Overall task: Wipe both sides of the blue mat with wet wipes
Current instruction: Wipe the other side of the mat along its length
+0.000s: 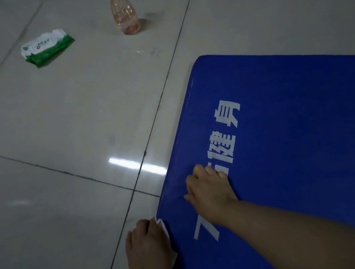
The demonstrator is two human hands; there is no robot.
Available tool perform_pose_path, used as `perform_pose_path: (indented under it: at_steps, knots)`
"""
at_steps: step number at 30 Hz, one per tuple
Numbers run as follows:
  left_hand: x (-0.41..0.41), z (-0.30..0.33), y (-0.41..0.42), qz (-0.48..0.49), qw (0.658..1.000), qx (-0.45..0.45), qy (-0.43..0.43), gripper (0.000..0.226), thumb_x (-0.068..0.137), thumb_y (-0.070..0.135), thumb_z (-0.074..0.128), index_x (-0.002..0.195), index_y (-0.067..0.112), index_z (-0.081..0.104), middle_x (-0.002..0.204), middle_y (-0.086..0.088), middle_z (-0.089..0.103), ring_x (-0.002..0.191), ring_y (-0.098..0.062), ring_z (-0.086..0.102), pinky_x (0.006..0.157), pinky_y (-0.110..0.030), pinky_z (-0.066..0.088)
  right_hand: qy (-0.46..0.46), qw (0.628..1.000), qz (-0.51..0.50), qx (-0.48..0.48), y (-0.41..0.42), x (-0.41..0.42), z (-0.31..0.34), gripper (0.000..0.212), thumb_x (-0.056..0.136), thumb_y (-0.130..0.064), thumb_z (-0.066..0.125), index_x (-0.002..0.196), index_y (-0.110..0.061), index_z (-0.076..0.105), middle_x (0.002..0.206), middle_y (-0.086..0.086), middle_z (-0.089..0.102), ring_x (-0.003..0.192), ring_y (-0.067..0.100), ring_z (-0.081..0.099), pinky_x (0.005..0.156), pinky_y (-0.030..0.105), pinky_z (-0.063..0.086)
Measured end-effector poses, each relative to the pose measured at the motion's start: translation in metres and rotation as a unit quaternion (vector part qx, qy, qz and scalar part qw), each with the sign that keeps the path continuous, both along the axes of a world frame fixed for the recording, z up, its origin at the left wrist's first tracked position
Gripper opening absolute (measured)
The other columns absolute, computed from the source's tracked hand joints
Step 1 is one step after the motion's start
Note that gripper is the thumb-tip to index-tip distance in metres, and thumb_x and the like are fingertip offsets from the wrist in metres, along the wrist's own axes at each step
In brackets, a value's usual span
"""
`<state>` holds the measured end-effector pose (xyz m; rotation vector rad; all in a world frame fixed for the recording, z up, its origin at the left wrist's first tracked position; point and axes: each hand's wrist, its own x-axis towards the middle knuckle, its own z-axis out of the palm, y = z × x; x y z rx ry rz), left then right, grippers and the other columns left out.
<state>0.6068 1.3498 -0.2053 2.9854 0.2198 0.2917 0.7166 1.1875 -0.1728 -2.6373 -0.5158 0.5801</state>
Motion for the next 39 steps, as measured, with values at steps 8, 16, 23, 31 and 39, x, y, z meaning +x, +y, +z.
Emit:
perform_pose_path:
  at_steps: [8, 16, 23, 31, 39]
  knots:
    - [-0.027, 0.015, -0.001, 0.039, 0.995, 0.041, 0.082, 0.020, 0.084, 0.000, 0.056, 0.066, 0.006, 0.060, 0.065, -0.009, 0.053, 0.051, -0.027, 0.047, 0.057, -0.039, 0.045, 0.101, 0.994, 0.022, -0.046, 0.006, 0.011, 0.013, 0.036, 0.099, -0.044, 0.039, 0.114, -0.015, 0.054, 0.123, 0.004, 0.040, 0.112, 0.022, 0.039, 0.096, 0.036, 0.033]
    - [-0.094, 0.035, 0.003, 0.104, 0.962, 0.035, 0.250, 0.021, 0.059, 0.005, 0.083, 0.072, 0.007, 0.067, 0.065, -0.006, 0.055, 0.052, -0.025, 0.052, 0.055, -0.037, 0.047, 0.046, 0.998, -0.031, -0.025, 0.004, -0.021, 0.022, 0.027, 0.096, -0.038, 0.048, 0.111, -0.016, 0.053, 0.121, 0.004, 0.045, 0.111, 0.020, 0.042, 0.093, 0.033, 0.034]
    - [-0.111, 0.046, -0.015, 0.210, 0.931, 0.007, 0.297, 0.005, 0.086, 0.023, 0.064, 0.090, 0.023, 0.066, 0.082, 0.005, 0.057, 0.065, -0.007, 0.047, 0.060, -0.020, 0.039, 0.028, 0.997, 0.070, 0.018, 0.015, -0.107, 0.017, 0.023, 0.098, -0.033, 0.045, 0.112, -0.016, 0.052, 0.120, 0.003, 0.043, 0.111, 0.019, 0.040, 0.094, 0.031, 0.031]
    - [-0.126, 0.049, -0.051, 0.187, 0.926, 0.021, 0.329, 0.023, 0.097, 0.021, 0.044, 0.092, 0.024, 0.066, 0.080, 0.009, 0.045, 0.066, -0.006, 0.043, 0.058, -0.020, 0.031, 0.027, 0.997, 0.069, 0.029, 0.006, -0.116, 0.009, 0.019, 0.098, -0.028, 0.047, 0.112, -0.016, 0.054, 0.124, 0.003, 0.042, 0.113, 0.019, 0.039, 0.094, 0.030, 0.031]
    - [-0.127, 0.056, -0.082, 0.146, 0.914, 0.041, 0.376, 0.028, 0.101, 0.024, 0.035, 0.102, 0.027, 0.063, 0.099, 0.009, 0.060, 0.090, -0.007, 0.060, 0.073, -0.020, 0.034, 0.061, 0.971, 0.077, 0.217, -0.010, -0.156, 0.017, 0.021, 0.090, -0.006, 0.054, 0.109, -0.013, 0.060, 0.112, 0.002, 0.052, 0.102, 0.019, 0.048, 0.089, 0.033, 0.043]
